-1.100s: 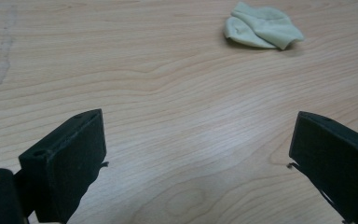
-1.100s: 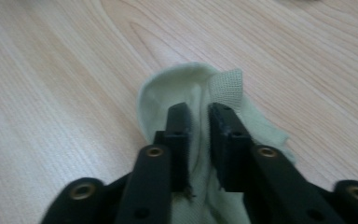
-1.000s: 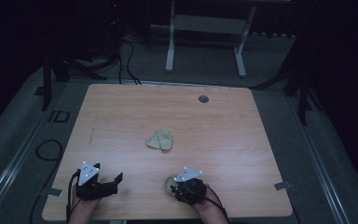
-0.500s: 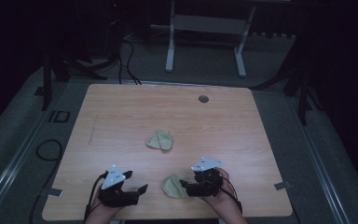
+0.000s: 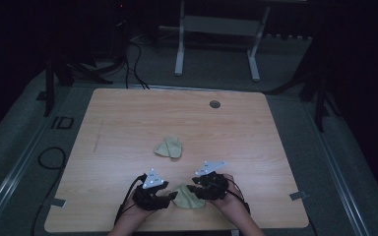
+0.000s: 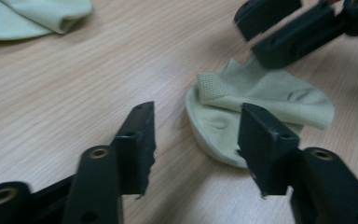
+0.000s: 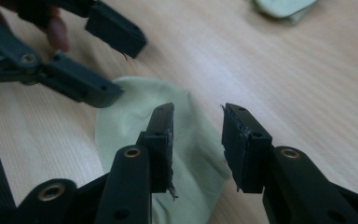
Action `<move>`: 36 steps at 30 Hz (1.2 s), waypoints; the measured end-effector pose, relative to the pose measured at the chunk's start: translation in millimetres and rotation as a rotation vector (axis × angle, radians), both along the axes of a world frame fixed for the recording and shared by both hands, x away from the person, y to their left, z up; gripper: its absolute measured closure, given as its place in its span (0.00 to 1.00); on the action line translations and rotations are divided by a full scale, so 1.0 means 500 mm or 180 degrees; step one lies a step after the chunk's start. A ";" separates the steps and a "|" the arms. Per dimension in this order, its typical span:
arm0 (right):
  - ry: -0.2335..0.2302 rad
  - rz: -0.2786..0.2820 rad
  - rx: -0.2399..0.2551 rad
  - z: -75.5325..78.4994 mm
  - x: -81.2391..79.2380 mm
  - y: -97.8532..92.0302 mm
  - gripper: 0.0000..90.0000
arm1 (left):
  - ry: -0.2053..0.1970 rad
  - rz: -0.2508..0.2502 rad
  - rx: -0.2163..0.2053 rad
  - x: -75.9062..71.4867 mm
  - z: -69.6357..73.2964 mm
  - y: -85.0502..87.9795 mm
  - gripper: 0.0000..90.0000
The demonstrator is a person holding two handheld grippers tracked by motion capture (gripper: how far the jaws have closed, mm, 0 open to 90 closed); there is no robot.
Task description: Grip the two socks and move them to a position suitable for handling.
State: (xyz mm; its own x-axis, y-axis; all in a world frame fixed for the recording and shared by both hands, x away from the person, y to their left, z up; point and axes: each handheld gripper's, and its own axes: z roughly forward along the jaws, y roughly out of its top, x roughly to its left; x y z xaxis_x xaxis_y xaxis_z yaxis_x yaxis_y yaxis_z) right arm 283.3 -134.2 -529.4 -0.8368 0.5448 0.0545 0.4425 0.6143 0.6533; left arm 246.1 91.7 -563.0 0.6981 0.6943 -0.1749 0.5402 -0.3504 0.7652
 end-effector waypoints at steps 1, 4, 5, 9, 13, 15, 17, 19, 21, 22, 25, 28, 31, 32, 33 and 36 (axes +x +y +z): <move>0.0012 0.0009 -0.0019 -0.005 0.000 0.003 0.70 | 0.0019 -0.0016 0.0024 0.002 -0.004 -0.004 0.55; 0.0051 0.0048 -0.0166 -0.025 0.000 0.011 0.72 | 0.0000 -0.0051 0.0121 0.004 -0.010 -0.012 0.66; 0.0051 0.0048 -0.0166 -0.025 0.000 0.011 0.72 | 0.0000 -0.0051 0.0121 0.004 -0.010 -0.012 0.69; 0.0125 0.0124 -0.0220 -0.041 -0.002 0.010 0.84 | -0.0006 -0.0072 0.0216 0.006 -0.016 -0.025 0.88; 0.0153 0.0122 -0.0260 -0.037 -0.003 0.011 0.94 | 0.0010 -0.0094 0.0257 0.004 -0.015 -0.028 0.97; 0.0115 0.0080 -0.0267 -0.031 -0.005 0.012 0.95 | 0.0018 -0.0096 0.0255 0.002 -0.014 -0.028 0.98; 0.0074 0.0051 -0.0220 -0.020 -0.006 0.007 0.95 | 0.0015 -0.0079 0.0253 0.000 -0.015 -0.027 0.98; 0.0025 0.0006 -0.0194 -0.008 -0.008 -0.001 0.95 | 0.0024 -0.0060 0.0236 0.000 -0.016 -0.027 0.98; 0.0002 -0.0036 -0.0135 0.005 -0.010 -0.012 0.95 | 0.0029 -0.0055 0.0232 -0.002 -0.016 -0.027 0.98; -0.0022 -0.0060 -0.0108 0.011 -0.012 -0.018 0.95 | 0.0023 -0.0056 0.0236 -0.003 -0.016 -0.027 0.98; -0.0043 -0.0122 -0.0033 0.026 -0.017 -0.036 0.95 | 0.0033 -0.0065 0.0243 -0.003 -0.016 -0.025 0.98; -0.0073 -0.0201 0.0034 0.042 -0.025 -0.059 0.94 | 0.0063 -0.0020 0.0206 -0.002 -0.016 -0.024 0.98; -0.0135 -0.0305 0.0058 0.052 -0.035 -0.084 0.94 | 0.0062 0.0005 0.0221 -0.005 -0.016 -0.023 0.98; -0.0142 -0.0341 0.0052 0.054 -0.037 -0.092 0.94 | 0.0061 0.0020 0.0220 -0.006 -0.015 -0.023 0.98; -0.0155 -0.0376 0.0051 0.055 -0.038 -0.102 0.94 | 0.0066 0.0038 0.0213 -0.007 -0.015 -0.023 0.98; -0.0147 -0.0455 0.0067 0.054 -0.040 -0.120 0.94 | 0.0087 0.0078 0.0193 -0.008 -0.016 -0.021 0.98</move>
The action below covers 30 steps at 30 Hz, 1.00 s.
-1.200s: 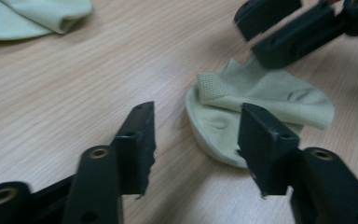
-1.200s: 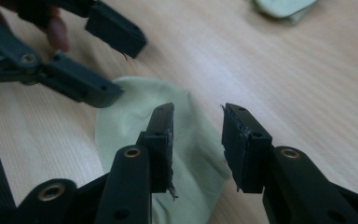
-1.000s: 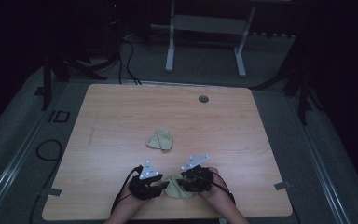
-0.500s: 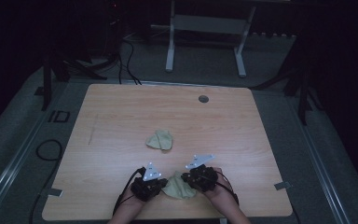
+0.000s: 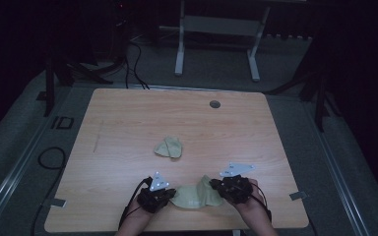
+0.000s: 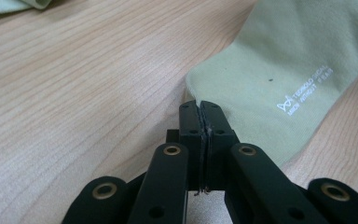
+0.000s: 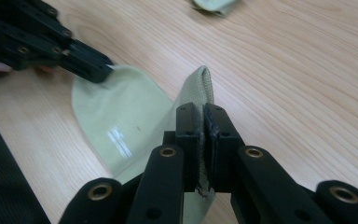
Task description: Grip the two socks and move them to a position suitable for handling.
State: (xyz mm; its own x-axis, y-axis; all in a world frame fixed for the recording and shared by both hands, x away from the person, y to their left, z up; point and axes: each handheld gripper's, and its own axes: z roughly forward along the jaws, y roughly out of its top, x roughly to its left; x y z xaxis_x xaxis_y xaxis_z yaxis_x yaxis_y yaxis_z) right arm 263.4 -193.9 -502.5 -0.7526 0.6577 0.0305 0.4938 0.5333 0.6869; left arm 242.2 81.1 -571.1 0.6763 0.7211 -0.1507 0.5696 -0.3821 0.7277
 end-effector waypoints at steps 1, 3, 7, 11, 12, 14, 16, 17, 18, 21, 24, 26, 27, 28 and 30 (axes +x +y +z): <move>0.0025 -0.0080 0.0013 -0.005 -0.001 -0.017 0.94 | 0.0001 0.0006 0.0004 -0.001 0.000 0.000 0.98; 0.0056 -0.0137 0.0002 -0.012 0.001 -0.030 0.94 | -0.0005 0.0001 0.0005 -0.002 0.000 -0.001 0.98; 0.0158 -0.0207 -0.0034 -0.035 0.004 -0.047 0.94 | -0.0004 0.0013 -0.0015 -0.003 -0.001 -0.004 0.98; 0.0246 -0.0240 -0.0081 -0.058 0.007 -0.053 0.94 | 0.0023 0.0018 -0.0039 -0.002 -0.002 -0.003 0.98; 0.0285 -0.0250 -0.0082 -0.065 0.008 -0.054 0.93 | 0.0022 0.0020 -0.0039 -0.002 -0.002 -0.003 0.98; 0.0309 -0.0247 -0.0100 -0.074 0.009 -0.056 0.90 | 0.0021 0.0010 -0.0035 -0.003 -0.002 -0.004 0.97; 0.0341 -0.0241 -0.0091 -0.077 0.010 -0.059 0.78 | 0.0001 0.0033 -0.0008 -0.005 0.000 -0.003 0.85; 0.0342 -0.0254 -0.0065 -0.076 0.010 -0.062 0.73 | -0.0026 0.0064 -0.0008 -0.006 0.001 -0.002 0.71; 0.0336 -0.0264 -0.0028 -0.073 0.010 -0.066 0.73 | -0.0036 0.0092 -0.0054 -0.006 0.001 0.001 0.66; 0.0295 -0.0288 0.0061 -0.059 0.006 -0.070 0.71 | -0.0072 0.0144 -0.0157 -0.006 0.007 0.007 0.59; 0.0227 -0.0228 0.0073 -0.048 -0.004 -0.063 0.79 | -0.0217 0.0013 -0.0199 -0.019 0.026 -0.001 0.72; 0.0185 -0.0186 0.0049 -0.046 -0.011 -0.054 0.91 | -0.0226 -0.0068 -0.0218 -0.023 0.031 -0.010 0.81; 0.0152 -0.0176 0.0056 -0.048 -0.013 -0.049 0.95 | -0.0222 -0.0100 -0.0181 -0.025 0.031 -0.017 0.86; 0.0155 -0.0164 0.0067 -0.052 -0.013 -0.044 0.97 | -0.0222 -0.0127 -0.0148 -0.025 0.030 -0.022 0.88; 0.0190 -0.0147 0.0060 -0.062 -0.011 -0.031 0.97 | -0.0174 -0.0182 -0.0083 -0.022 0.021 -0.036 0.91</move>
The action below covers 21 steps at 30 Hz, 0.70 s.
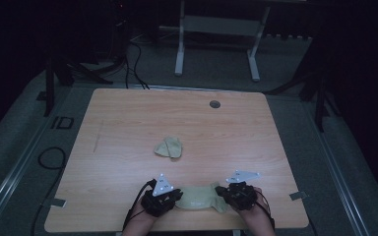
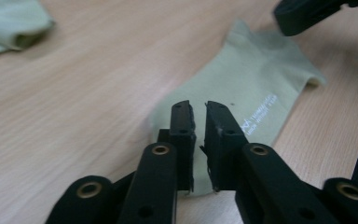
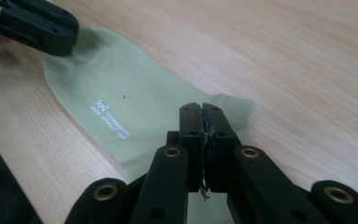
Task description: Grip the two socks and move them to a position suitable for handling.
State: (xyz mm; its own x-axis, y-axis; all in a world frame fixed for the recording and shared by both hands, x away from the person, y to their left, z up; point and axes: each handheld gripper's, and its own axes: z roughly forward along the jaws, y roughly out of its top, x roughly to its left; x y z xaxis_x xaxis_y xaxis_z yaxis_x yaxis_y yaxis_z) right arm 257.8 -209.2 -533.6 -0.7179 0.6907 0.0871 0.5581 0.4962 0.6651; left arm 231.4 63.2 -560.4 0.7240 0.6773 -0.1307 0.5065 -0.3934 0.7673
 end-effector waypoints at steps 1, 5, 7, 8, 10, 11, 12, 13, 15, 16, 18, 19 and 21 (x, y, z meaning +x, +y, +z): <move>0.0017 0.0022 -0.0032 -0.006 0.003 0.007 0.97 | 0.0028 -0.0003 0.0044 0.003 -0.005 -0.005 0.92; 0.0031 0.0013 -0.0227 -0.030 0.011 0.026 0.98 | 0.0092 -0.0013 0.0109 0.012 -0.021 -0.010 0.94; 0.0052 0.0003 -0.0262 -0.039 0.014 0.022 0.97 | 0.0082 0.0009 0.0120 0.014 -0.020 -0.008 0.94; 0.0078 -0.0012 -0.0207 -0.040 0.015 0.017 0.97 | 0.0071 0.0017 0.0127 0.015 -0.021 -0.007 0.94; 0.0054 -0.0055 -0.0221 -0.040 0.014 0.009 0.97 | 0.0071 0.0027 0.0102 0.017 -0.023 -0.007 0.95; 0.0034 -0.0064 -0.0217 -0.041 0.013 0.006 0.97 | 0.0068 0.0029 0.0096 0.017 -0.023 -0.007 0.95; 0.0037 -0.0071 -0.0186 -0.042 0.011 0.001 0.97 | 0.0061 0.0016 0.0099 0.016 -0.024 -0.008 0.95; 0.0043 -0.0080 -0.0172 -0.042 0.010 -0.003 0.97 | 0.0054 0.0007 0.0107 0.015 -0.024 -0.009 0.95; 0.0054 -0.0103 -0.0170 -0.042 0.009 -0.010 0.97 | 0.0066 -0.0009 0.0088 0.014 -0.025 -0.013 0.95; 0.0056 -0.0120 -0.0160 -0.042 0.009 -0.013 0.97 | 0.0068 -0.0015 0.0094 0.014 -0.025 -0.014 0.95; 0.0047 -0.0127 -0.0170 -0.042 0.009 -0.015 0.97 | 0.0072 -0.0026 0.0078 0.015 -0.025 -0.017 0.95; 0.0048 -0.0124 -0.0188 -0.041 0.009 -0.015 0.97 | 0.0076 -0.0019 0.0066 0.015 -0.025 -0.018 0.95; 0.0070 -0.0131 -0.0186 -0.041 0.009 -0.015 0.96 | 0.0073 -0.0028 0.0051 0.016 -0.026 -0.020 0.94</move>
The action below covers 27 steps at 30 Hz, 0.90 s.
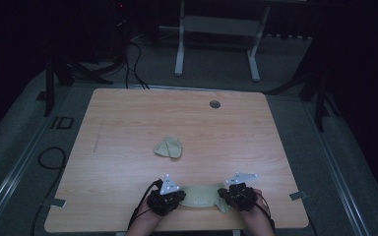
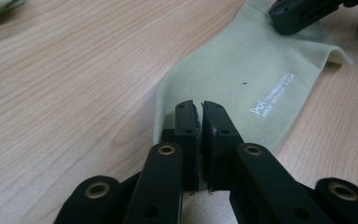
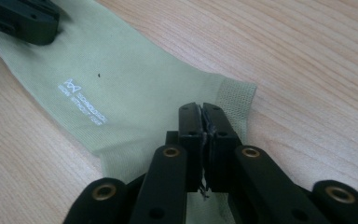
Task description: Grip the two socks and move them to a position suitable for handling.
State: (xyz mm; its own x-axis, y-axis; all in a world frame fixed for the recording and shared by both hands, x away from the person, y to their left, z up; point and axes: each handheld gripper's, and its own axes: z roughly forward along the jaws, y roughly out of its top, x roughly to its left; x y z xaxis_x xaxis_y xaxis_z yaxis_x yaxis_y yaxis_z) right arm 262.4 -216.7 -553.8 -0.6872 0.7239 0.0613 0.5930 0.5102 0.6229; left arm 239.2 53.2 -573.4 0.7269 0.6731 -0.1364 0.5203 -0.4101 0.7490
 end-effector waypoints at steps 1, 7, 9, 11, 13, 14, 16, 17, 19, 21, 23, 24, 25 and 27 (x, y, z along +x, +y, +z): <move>0.0005 0.0002 -0.0001 0.000 0.000 0.001 0.96 | -0.0013 0.0000 0.0003 0.000 0.000 -0.001 0.94; 0.0062 0.0073 0.0163 0.006 -0.008 0.001 0.84 | -0.0081 -0.0091 -0.0144 -0.009 0.013 -0.004 0.83; 0.0024 0.0108 0.0190 0.018 -0.013 0.004 0.79 | -0.0108 -0.0111 -0.0190 -0.012 0.022 0.002 0.77; -0.0033 0.0137 0.0233 0.033 -0.014 0.006 0.74 | -0.0149 -0.0080 -0.0209 -0.014 0.032 0.011 0.71; -0.0082 0.0124 0.0295 0.048 -0.009 0.006 0.68 | -0.0182 -0.0059 -0.0240 -0.016 0.040 0.023 0.68; -0.0104 0.0105 0.0315 0.055 -0.005 0.005 0.67 | -0.0186 -0.0042 -0.0242 -0.018 0.043 0.030 0.65; -0.0105 0.0084 0.0331 0.068 0.008 0.008 0.63 | -0.0188 -0.0041 -0.0246 -0.021 0.046 0.042 0.60; -0.0110 0.0090 0.0335 0.072 0.012 0.010 0.62 | -0.0216 -0.0022 -0.0246 -0.024 0.046 0.050 0.58; -0.0166 0.0102 0.0328 0.085 0.022 0.018 0.61 | -0.0236 0.0005 -0.0276 -0.029 0.043 0.063 0.56; -0.0191 0.0119 0.0359 0.096 0.034 0.030 0.61 | -0.0226 0.0031 -0.0315 -0.033 0.038 0.074 0.56; -0.0267 0.0111 0.0373 0.103 0.045 0.042 0.60 | -0.0204 0.0022 -0.0294 -0.036 0.033 0.082 0.56; -0.0293 0.0139 0.0396 0.106 0.051 0.048 0.60 | -0.0224 0.0015 -0.0269 -0.038 0.031 0.086 0.56; -0.0325 0.0149 0.0392 0.110 0.056 0.055 0.59 | -0.0244 0.0016 -0.0259 -0.040 0.029 0.091 0.56; -0.0363 0.0156 0.0390 0.118 0.068 0.070 0.59 | -0.0241 0.0030 -0.0254 -0.044 0.026 0.100 0.56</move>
